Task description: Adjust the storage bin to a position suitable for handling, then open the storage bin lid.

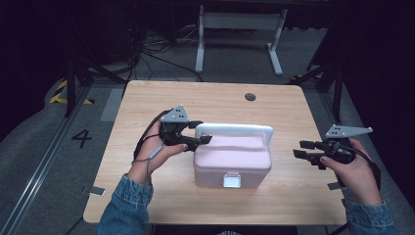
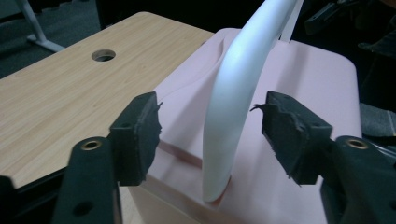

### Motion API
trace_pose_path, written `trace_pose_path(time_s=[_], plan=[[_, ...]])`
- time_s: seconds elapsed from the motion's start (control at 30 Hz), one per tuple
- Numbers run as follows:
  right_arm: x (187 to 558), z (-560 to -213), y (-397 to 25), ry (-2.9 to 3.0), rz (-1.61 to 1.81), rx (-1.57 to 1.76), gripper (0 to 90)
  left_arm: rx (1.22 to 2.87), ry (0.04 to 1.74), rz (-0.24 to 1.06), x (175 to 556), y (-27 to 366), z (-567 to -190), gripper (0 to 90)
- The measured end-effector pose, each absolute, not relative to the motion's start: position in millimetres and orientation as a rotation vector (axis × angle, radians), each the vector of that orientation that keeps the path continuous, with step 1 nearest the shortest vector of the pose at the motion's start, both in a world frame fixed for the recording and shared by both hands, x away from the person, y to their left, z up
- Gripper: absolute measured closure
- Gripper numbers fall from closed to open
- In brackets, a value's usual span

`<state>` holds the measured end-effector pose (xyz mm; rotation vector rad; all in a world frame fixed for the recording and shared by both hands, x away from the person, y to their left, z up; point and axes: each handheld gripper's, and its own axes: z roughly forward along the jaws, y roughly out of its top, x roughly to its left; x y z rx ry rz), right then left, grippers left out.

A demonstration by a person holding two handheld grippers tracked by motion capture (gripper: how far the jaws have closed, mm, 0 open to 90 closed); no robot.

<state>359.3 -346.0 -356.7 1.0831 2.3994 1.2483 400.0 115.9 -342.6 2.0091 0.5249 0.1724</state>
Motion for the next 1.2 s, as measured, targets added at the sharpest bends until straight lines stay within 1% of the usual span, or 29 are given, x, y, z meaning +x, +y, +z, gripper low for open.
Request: trace_pose_path(time_s=[0.23, 0.3, 0.37, 0.4, 0.47, 0.53, 0.57, 0.63, 0.7, 0.87, 1.0, 1.2], plan=[[361, -358, -344, 2.409, 1.235, 1.073, 50.3, 1.974, 0.477, 0.194, 404, 105, -347, 49.5], [361, -358, -343, 2.411, 1.240, 1.070, 50.3, 1.967, 0.496, 0.176, 403, 101, -348, 51.9], [361, -358, -343, 2.412, 1.238, 1.070, 50.4, 1.987, 0.526, 0.199, 403, 99, -347, 54.4], [361, -359, -343, 2.411, 1.237, 1.070, 50.4, 1.987, 0.526, 0.199, 403, 99, -347, 55.1], [361, -359, -343, 2.411, 1.233, 1.073, 50.6, 2.000, 0.523, 0.239, 403, 96, -348, 56.3], [362, -360, -343, 2.412, 1.232, 1.073, 50.7, 1.994, 0.524, 0.230, 403, 96, -348, 58.3], [362, -360, -343, 2.414, 1.229, 1.079, 50.7, 1.996, 0.547, 0.202, 402, 96, -346, 59.5], [362, -360, -343, 2.415, 1.225, 1.079, 50.8, 2.005, 0.580, 0.177, 400, 97, -344, 59.4], [361, -361, -342, 2.416, 1.227, 1.079, 50.8, 1.999, 0.556, 0.200, 399, 96, -342, 63.2], [361, -362, -341, 2.423, 1.223, 1.078, 50.7, 2.021, 0.577, 0.264, 395, 96, -336, 75.0], [360, -362, -342, 2.421, 1.222, 1.079, 50.8, 2.041, 0.576, 0.306, 393, 94, -335, 81.5], [360, -362, -341, 2.422, 1.225, 1.076, 50.9, 2.042, 0.573, 0.318, 393, 93, -331, 81.6]])
